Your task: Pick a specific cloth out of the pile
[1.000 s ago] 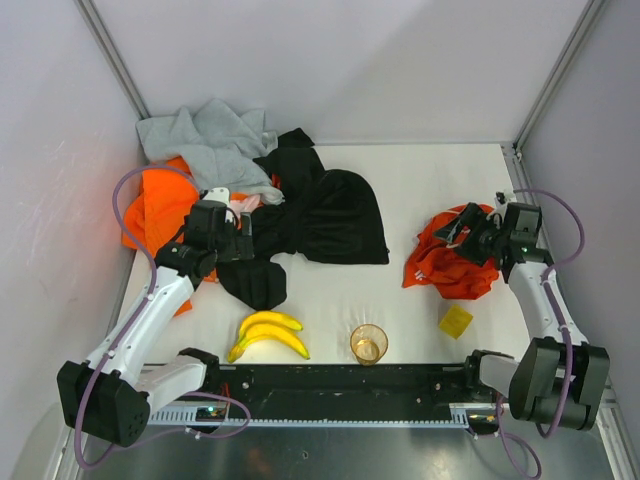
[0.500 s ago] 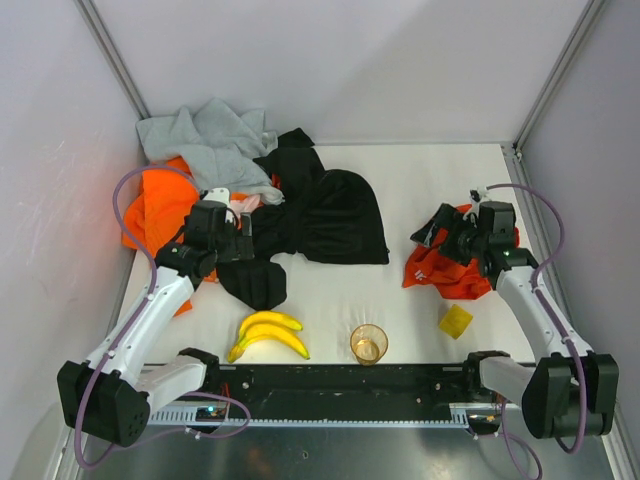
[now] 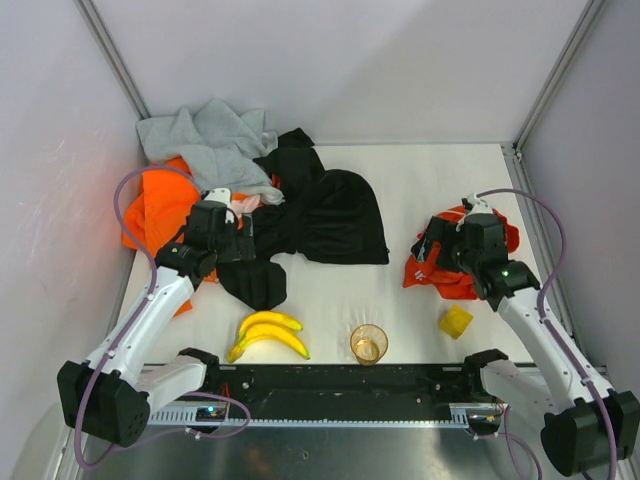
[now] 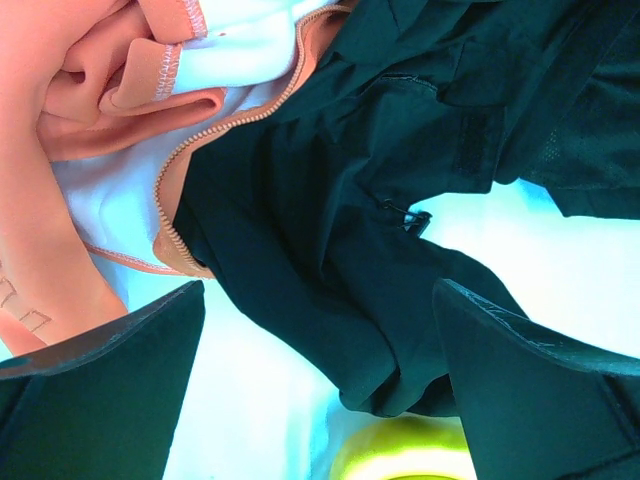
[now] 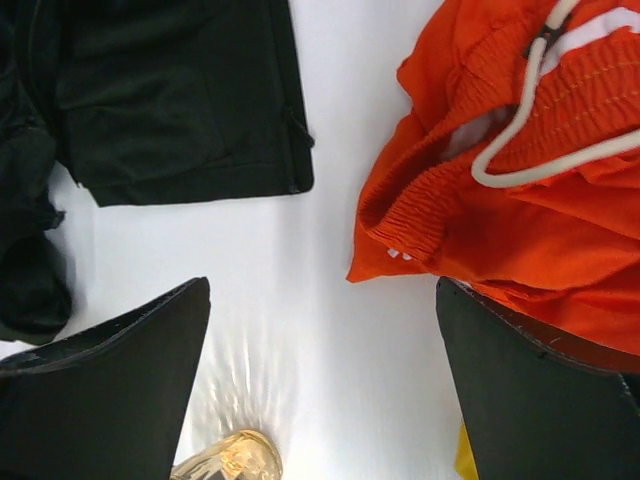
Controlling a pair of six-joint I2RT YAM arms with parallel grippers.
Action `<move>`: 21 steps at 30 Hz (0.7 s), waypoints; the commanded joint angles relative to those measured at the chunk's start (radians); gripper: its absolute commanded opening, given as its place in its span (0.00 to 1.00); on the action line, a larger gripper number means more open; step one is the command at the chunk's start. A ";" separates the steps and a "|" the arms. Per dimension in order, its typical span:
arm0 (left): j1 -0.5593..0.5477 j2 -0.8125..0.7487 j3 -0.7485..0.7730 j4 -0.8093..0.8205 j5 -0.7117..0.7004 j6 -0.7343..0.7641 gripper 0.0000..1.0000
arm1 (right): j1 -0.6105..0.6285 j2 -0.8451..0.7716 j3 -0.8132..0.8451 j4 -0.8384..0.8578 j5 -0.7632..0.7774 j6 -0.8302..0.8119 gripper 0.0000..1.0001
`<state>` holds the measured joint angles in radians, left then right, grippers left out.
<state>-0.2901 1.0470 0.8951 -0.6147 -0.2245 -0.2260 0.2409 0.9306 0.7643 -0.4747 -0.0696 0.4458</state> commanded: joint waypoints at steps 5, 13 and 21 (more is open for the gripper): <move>-0.006 -0.060 -0.011 0.016 0.049 0.004 1.00 | 0.064 -0.121 0.021 -0.115 0.218 -0.019 0.99; -0.006 -0.153 -0.011 0.005 0.153 -0.007 1.00 | 0.073 -0.231 0.022 -0.161 0.238 -0.010 0.99; -0.006 -0.273 -0.027 0.003 0.247 -0.038 1.00 | 0.072 -0.343 0.022 -0.194 0.237 0.001 0.99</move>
<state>-0.2909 0.8349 0.8799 -0.6159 -0.0322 -0.2379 0.3069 0.6365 0.7643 -0.6502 0.1432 0.4366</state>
